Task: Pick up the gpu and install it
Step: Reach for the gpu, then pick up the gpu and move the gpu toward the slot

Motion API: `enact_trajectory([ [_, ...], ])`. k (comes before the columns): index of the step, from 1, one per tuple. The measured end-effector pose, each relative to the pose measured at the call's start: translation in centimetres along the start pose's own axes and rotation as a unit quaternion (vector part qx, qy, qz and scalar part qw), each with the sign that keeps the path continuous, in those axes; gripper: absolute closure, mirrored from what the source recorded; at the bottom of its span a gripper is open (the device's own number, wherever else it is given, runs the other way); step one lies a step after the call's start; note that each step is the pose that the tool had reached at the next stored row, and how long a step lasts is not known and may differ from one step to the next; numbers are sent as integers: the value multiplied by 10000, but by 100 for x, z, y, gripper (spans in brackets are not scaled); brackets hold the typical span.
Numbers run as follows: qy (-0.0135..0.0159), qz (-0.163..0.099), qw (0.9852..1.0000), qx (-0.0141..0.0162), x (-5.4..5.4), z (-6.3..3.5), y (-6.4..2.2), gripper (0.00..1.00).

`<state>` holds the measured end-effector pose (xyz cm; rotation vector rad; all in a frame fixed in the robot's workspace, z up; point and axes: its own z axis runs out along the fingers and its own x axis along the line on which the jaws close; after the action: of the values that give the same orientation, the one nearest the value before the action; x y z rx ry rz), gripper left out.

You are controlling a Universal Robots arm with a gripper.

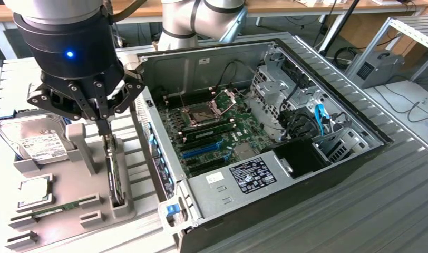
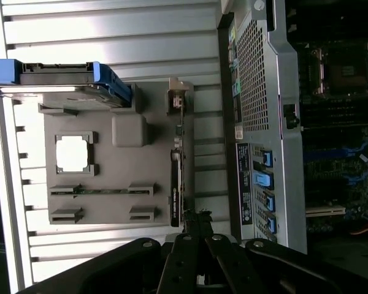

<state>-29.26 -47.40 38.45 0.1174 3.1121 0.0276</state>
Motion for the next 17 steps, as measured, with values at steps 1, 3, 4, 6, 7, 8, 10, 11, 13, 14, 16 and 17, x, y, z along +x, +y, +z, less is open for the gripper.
enact_trajectory([
  [1,0,0,10000,1,-1,1,-10,89],
  [3,0,0,10000,4,-2,2,-25,89],
  [4,0,0,10000,6,-2,2,-33,89],
  [6,0,0,10000,8,-4,3,-49,89],
  [7,0,0,10000,9,-4,3,-59,89],
  [8,-1,0,10000,9,-5,4,-66,89],
  [10,0,0,10000,10,-5,3,-70,89],
  [11,0,0,10000,10,-5,3,-71,89],
  [13,-1,0,10000,10,-5,3,-71,89],
  [14,-1,0,10000,10,-5,3,-71,89],
  [16,-1,0,10000,10,-5,4,-71,89],
  [17,-1,0,10000,10,-5,3,-71,89],
])
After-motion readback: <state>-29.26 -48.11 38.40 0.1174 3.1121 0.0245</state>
